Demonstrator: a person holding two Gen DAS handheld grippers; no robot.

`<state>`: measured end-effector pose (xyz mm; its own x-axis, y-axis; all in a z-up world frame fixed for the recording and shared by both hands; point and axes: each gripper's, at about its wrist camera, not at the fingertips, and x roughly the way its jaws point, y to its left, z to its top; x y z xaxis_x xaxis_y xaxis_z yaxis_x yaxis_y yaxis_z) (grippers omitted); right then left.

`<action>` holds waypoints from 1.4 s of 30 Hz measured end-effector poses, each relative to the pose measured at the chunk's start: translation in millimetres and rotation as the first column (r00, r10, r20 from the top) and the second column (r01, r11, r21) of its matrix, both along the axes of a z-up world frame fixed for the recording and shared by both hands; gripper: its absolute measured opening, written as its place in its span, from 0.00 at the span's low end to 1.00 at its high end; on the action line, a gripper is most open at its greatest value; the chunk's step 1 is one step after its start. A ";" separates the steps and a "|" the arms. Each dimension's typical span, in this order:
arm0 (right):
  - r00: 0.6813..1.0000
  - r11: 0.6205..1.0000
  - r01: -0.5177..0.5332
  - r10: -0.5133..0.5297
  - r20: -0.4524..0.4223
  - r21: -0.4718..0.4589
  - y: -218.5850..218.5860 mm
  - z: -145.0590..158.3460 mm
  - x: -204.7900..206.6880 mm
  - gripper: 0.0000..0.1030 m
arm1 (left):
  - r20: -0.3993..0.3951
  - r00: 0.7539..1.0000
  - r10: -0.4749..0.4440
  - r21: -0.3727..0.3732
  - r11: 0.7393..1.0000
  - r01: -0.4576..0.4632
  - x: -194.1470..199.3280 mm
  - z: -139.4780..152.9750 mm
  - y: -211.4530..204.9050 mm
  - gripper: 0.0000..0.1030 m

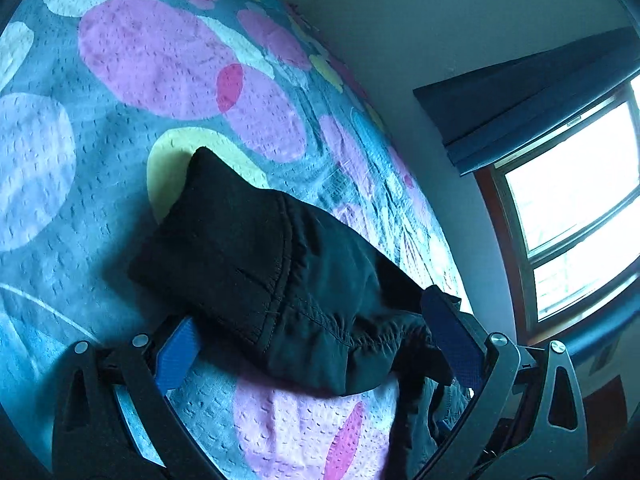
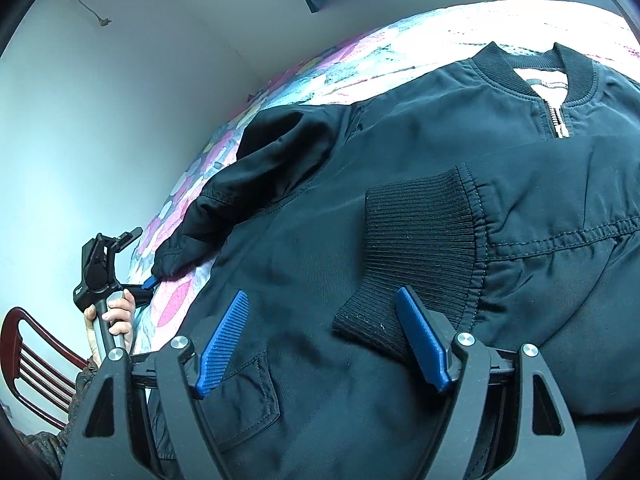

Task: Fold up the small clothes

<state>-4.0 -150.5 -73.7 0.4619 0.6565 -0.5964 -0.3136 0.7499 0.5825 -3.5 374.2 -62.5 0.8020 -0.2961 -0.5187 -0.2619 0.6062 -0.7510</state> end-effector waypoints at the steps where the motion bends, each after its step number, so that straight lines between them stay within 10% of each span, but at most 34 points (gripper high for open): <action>1: 1.000 1.000 0.003 -0.003 -0.003 0.001 -0.3 0.1 0.2 0.74 | -0.012 1.000 0.006 0.015 1.000 -0.006 0.7 0.0 -1.6 0.90; 5: 1.000 1.000 0.004 -0.004 -0.003 0.008 -2.6 0.3 0.1 0.74 | -0.107 0.991 0.078 0.092 0.993 -0.069 2.7 -8.4 2.5 0.46; 11: 1.000 1.000 0.005 -0.005 -0.001 0.011 -4.0 1.3 -0.2 0.74 | -0.065 0.990 0.129 0.056 0.990 -0.126 -5.6 -7.9 16.0 0.15; 19: 1.000 1.000 0.005 -0.005 -0.001 0.010 -4.3 1.0 0.5 0.74 | 0.011 0.967 0.253 0.253 0.935 -0.248 -24.0 44.9 45.1 0.12; 28: 1.000 1.000 0.010 -0.010 0.001 0.008 -3.4 1.2 -1.6 0.74 | 0.086 0.987 0.139 0.427 0.889 -0.162 2.1 118.1 5.3 0.12; 35: 0.999 0.998 0.041 -0.040 -0.012 0.045 -15.1 9.1 -8.6 0.74 | 0.211 0.973 -0.093 0.572 0.819 -0.045 17.6 200.8 -109.2 0.12; 42: 0.995 0.992 0.100 -0.100 0.002 0.074 -51.1 26.2 -28.1 0.74 | 0.193 0.913 -0.360 0.626 0.761 0.168 45.9 212.3 -251.1 0.12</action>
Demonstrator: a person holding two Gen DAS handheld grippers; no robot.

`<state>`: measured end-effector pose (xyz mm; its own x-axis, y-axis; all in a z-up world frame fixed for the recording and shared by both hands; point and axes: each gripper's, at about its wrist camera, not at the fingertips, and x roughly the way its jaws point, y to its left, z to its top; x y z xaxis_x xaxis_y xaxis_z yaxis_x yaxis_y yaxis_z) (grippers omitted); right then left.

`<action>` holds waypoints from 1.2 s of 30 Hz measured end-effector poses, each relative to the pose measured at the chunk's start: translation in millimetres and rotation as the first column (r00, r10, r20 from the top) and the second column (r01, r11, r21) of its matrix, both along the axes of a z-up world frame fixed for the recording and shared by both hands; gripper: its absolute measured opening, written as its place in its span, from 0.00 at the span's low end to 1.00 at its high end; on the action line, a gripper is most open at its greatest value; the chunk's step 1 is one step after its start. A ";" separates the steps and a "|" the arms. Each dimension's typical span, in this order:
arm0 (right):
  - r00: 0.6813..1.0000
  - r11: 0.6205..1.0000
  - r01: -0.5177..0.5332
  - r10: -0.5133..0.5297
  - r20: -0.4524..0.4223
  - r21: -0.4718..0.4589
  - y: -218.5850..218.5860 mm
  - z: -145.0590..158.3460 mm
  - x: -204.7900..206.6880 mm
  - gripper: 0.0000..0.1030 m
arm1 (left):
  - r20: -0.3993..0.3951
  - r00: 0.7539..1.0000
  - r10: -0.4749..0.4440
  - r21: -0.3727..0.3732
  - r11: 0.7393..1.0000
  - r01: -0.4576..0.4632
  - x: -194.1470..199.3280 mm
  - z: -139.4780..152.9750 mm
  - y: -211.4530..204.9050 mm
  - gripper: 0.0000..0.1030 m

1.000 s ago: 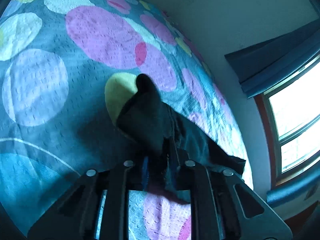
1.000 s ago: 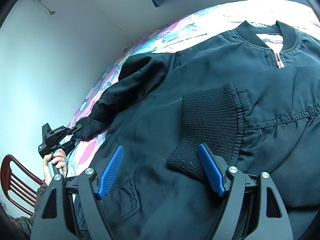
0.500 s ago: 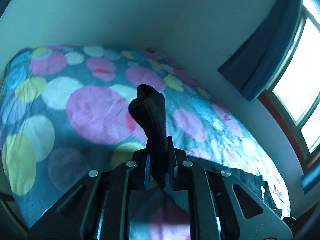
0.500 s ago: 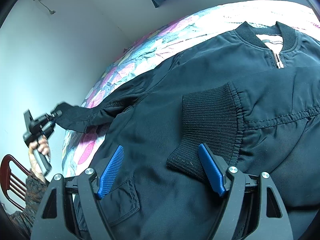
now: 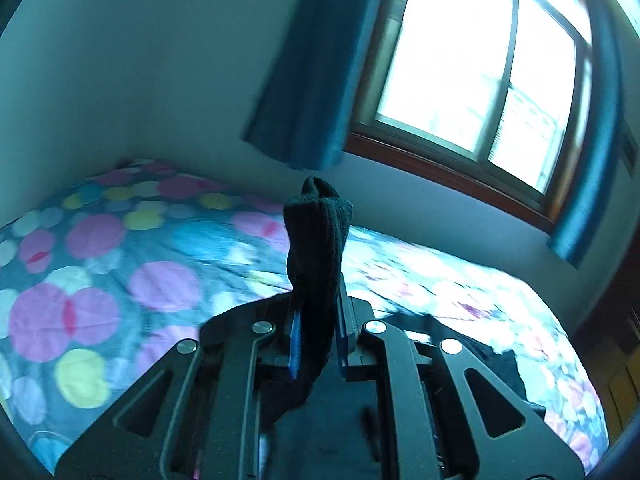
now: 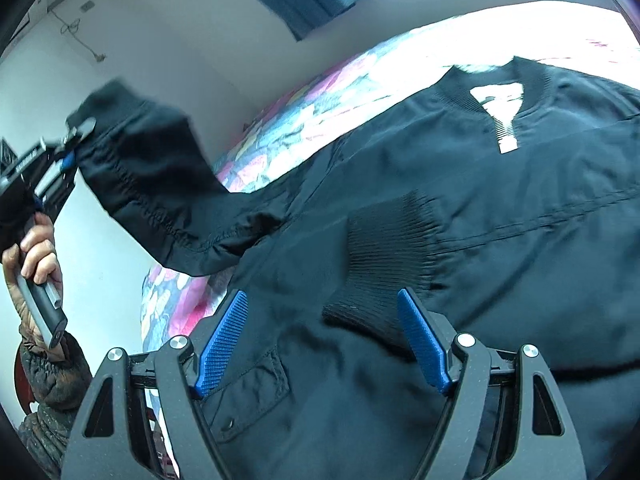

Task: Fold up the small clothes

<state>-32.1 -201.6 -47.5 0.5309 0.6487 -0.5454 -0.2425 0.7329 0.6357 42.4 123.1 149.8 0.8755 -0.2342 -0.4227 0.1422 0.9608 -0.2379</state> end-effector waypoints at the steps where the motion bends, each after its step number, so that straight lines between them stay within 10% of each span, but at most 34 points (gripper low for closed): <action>1: 1.000 1.000 0.014 -0.014 0.003 0.003 -7.8 2.0 -2.8 0.74 | -0.003 1.000 -0.031 0.012 0.999 0.031 3.3 -2.7 -20.3 0.12; 13: 0.959 0.940 0.279 -0.261 -0.111 0.195 -133.5 -19.9 -26.7 0.74 | -0.261 0.930 -0.258 0.144 0.942 0.302 30.5 -140.3 -215.9 0.14; 17: 0.951 0.925 0.300 -0.270 -0.153 0.233 -148.5 -31.7 -25.7 0.74 | -0.246 0.926 -0.286 0.202 0.920 0.337 13.3 -152.8 -229.6 0.34; 23: 0.950 0.916 0.299 -0.260 -0.173 0.269 -156.3 -34.6 -23.9 0.74 | -0.117 0.933 -0.342 0.119 0.927 0.355 -24.0 -104.9 -190.9 0.69; 36: 0.940 0.881 0.280 -0.171 -0.296 0.382 -142.1 -40.4 -14.9 0.74 | -0.186 0.981 -0.050 0.167 0.983 0.082 -47.6 -147.8 -20.2 0.75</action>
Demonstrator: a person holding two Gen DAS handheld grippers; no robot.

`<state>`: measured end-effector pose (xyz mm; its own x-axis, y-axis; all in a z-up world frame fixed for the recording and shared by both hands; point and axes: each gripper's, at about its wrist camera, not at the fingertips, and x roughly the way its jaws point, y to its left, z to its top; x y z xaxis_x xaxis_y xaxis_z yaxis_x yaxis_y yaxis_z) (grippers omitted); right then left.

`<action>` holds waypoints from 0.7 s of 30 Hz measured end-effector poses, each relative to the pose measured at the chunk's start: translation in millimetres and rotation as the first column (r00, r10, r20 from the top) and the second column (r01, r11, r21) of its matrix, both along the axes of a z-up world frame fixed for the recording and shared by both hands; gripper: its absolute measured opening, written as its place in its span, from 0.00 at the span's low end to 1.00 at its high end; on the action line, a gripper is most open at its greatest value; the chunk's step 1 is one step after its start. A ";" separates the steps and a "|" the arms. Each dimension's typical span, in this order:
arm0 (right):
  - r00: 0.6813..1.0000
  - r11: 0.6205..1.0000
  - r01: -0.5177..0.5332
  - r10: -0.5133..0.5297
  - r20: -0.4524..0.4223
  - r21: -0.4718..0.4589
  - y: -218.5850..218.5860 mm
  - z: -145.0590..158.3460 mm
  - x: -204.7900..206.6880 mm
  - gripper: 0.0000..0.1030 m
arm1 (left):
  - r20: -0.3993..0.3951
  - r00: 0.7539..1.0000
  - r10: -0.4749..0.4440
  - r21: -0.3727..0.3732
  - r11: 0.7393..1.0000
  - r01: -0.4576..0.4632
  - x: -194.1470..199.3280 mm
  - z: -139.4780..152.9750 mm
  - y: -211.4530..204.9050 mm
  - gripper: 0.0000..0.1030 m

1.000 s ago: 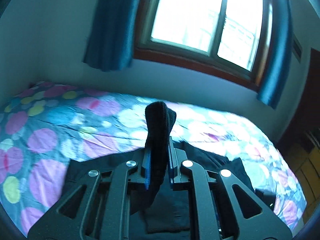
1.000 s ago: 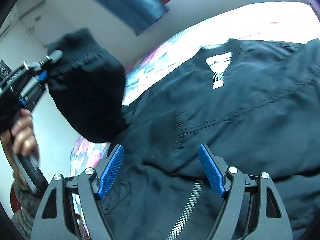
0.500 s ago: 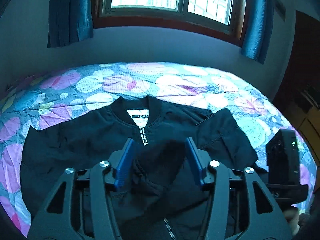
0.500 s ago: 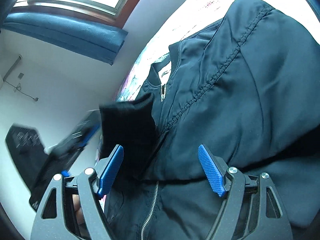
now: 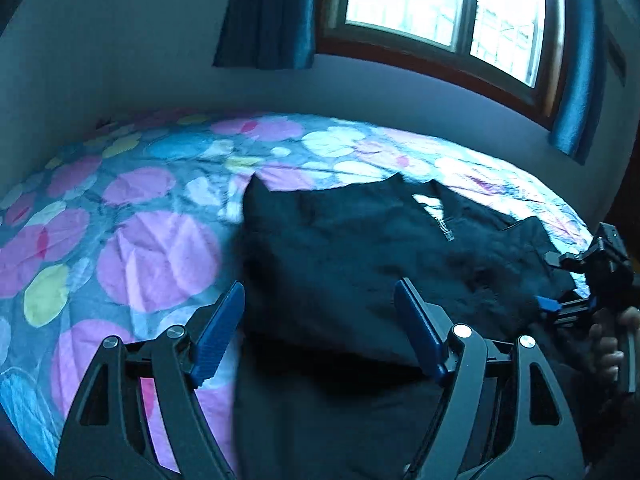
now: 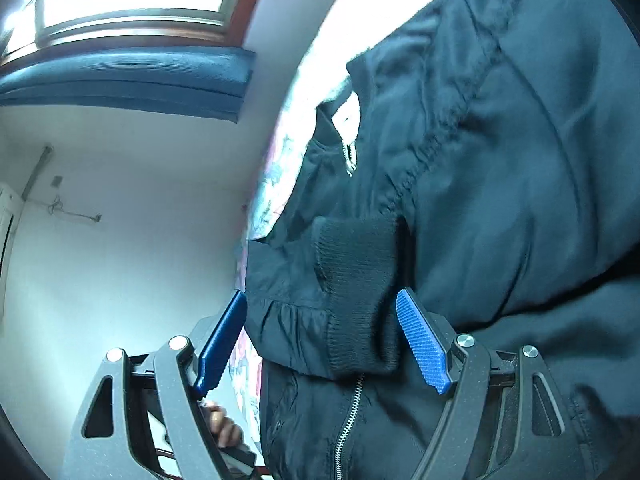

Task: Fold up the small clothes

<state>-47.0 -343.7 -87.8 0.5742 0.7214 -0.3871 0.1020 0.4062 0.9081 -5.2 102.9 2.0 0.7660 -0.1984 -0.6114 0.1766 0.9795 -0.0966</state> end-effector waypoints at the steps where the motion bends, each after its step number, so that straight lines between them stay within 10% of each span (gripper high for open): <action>1: 1.000 1.000 -0.006 0.005 -0.018 -0.030 3.7 -0.1 1.2 0.74 | -0.014 1.000 0.018 0.003 1.000 -0.018 0.3 -5.1 9.0 0.75; 15: 0.999 0.929 -0.023 0.009 -0.039 -0.370 36.4 13.2 6.0 0.74 | -0.096 0.993 0.073 0.079 0.995 -0.065 21.2 -44.3 33.6 0.75; 21: 0.997 0.839 -0.079 0.072 -0.035 -0.539 51.7 24.5 19.8 0.30 | -0.157 0.985 0.072 0.060 0.996 -0.063 36.0 -54.3 29.9 0.75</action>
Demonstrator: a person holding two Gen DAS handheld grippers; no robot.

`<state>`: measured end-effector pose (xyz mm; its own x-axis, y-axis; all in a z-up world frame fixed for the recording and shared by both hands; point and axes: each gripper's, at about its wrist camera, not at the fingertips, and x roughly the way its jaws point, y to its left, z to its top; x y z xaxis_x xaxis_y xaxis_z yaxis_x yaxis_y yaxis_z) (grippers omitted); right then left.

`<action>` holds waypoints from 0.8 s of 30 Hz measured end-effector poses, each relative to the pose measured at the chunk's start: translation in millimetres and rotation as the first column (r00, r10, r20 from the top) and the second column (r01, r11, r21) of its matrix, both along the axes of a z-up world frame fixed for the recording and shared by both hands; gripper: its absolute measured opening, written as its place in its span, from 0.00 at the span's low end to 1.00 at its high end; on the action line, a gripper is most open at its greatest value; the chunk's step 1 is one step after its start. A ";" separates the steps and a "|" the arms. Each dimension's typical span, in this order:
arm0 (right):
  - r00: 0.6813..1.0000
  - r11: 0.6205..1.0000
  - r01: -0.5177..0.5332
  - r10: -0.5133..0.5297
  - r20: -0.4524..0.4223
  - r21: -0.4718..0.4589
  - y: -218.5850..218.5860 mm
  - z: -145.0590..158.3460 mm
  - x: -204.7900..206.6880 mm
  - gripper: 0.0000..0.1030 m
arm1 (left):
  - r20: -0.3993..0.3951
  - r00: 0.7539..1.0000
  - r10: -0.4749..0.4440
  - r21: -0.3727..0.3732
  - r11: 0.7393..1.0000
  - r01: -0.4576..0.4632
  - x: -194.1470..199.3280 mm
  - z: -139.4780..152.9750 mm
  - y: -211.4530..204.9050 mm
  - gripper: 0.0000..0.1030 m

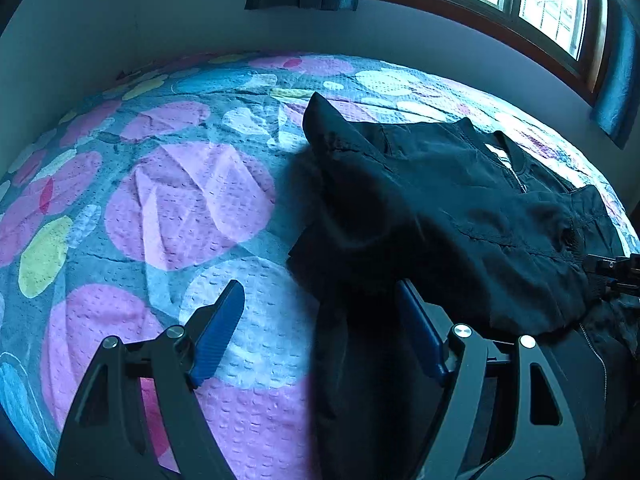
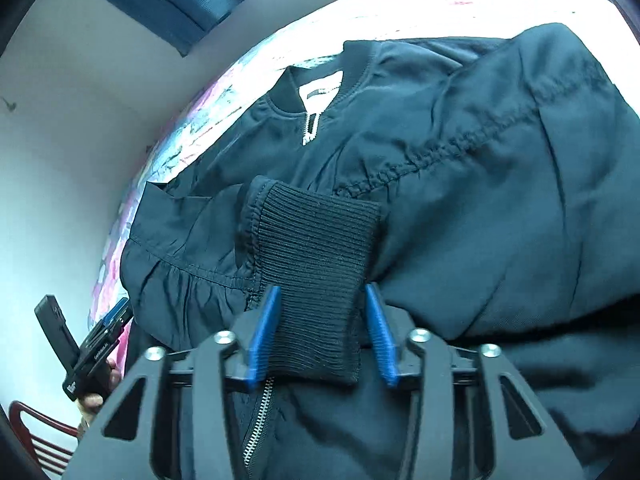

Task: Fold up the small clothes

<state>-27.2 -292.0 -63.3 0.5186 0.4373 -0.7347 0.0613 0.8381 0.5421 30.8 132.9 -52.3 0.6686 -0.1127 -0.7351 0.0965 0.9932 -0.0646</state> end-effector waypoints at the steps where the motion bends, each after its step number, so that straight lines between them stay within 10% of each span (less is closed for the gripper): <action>1: 1.000 1.000 0.001 -0.001 0.014 0.008 -1.9 4.8 -0.1 0.19 | -0.004 1.000 0.002 -0.008 1.000 -0.002 0.7 -0.2 0.8 0.75; 8: 0.956 0.998 0.065 -0.060 0.287 -0.007 -25.8 79.6 -25.3 0.16 | -0.021 1.000 -0.010 -0.001 1.000 0.010 1.8 -3.6 -0.3 0.81; 14: 0.973 0.991 0.132 -0.135 0.186 0.029 -49.7 46.3 -21.7 0.16 | -0.033 0.999 0.034 0.034 0.999 -0.033 18.8 -1.9 -1.6 0.81; 19: 0.951 0.991 0.119 -0.130 0.282 0.055 -49.4 61.4 -29.9 0.16 | -0.047 0.995 0.084 0.043 0.996 -0.082 41.9 -6.3 -0.6 0.81; 24: 0.953 0.973 0.225 -0.208 0.221 -0.054 -70.4 45.8 -19.7 0.16 | -0.093 0.989 0.115 0.013 0.993 -0.115 48.3 -17.8 8.2 0.85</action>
<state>-47.0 -362.3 -17.5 0.7424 0.2437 -0.6241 0.1360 0.8573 0.4965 79.0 141.0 -70.2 0.6047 -0.0332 -0.7958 -0.0246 0.9979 -0.0603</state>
